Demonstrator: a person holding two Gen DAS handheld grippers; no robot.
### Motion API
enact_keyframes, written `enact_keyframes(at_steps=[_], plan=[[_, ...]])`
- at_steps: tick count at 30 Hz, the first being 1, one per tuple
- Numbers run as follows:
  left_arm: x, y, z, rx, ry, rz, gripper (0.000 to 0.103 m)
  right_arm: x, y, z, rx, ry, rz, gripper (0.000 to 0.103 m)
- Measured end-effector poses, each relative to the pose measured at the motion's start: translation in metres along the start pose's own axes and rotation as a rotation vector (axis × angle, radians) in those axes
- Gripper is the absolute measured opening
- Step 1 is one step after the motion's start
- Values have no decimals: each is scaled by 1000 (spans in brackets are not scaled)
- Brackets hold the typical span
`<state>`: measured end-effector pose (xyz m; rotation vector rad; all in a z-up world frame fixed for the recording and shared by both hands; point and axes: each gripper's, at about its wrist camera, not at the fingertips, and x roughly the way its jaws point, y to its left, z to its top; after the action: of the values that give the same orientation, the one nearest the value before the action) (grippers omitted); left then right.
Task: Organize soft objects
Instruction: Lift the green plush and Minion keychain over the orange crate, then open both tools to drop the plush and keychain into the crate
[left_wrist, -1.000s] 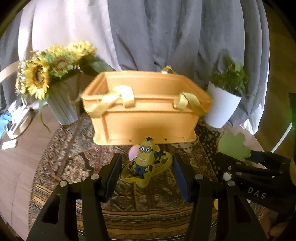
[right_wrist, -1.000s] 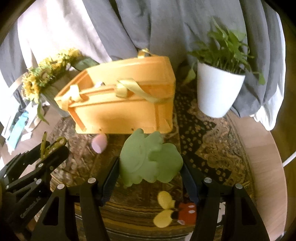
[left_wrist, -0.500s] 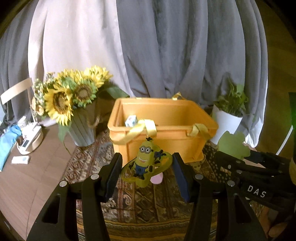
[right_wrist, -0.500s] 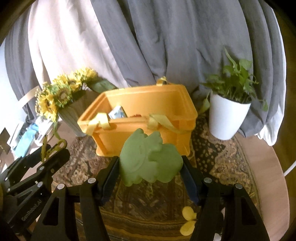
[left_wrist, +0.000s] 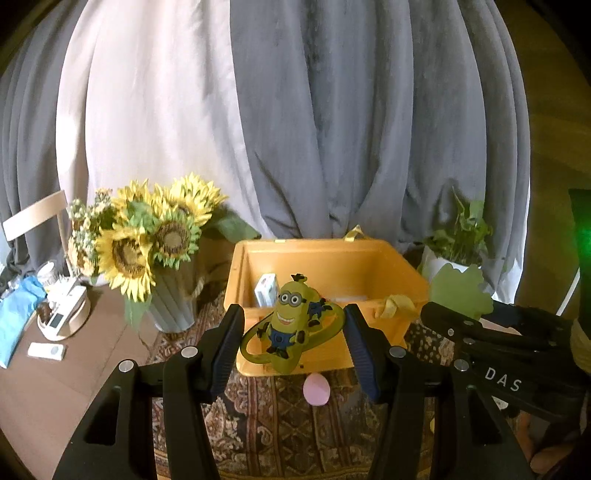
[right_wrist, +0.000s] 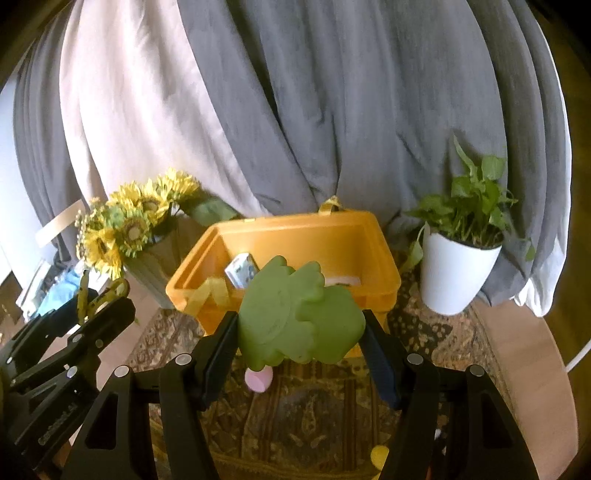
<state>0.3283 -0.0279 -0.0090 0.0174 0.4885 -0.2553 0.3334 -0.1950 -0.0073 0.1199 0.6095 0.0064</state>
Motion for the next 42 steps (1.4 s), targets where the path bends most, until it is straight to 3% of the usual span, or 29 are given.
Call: enact_keyframes(at_steps=[13, 22, 30, 42], plan=[[18, -6, 33, 27, -64, 7, 55, 16, -6, 39, -9, -62, -2, 65], [49, -5, 51, 42, -79, 28, 55, 52, -12, 63, -26, -54, 2, 65], [93, 2, 59, 44, -36, 37, 55, 91, -17, 78, -22, -23, -13, 65], [159, 13, 62, 38, 85, 9, 55, 153, -22, 87, -15, 99, -31, 65]])
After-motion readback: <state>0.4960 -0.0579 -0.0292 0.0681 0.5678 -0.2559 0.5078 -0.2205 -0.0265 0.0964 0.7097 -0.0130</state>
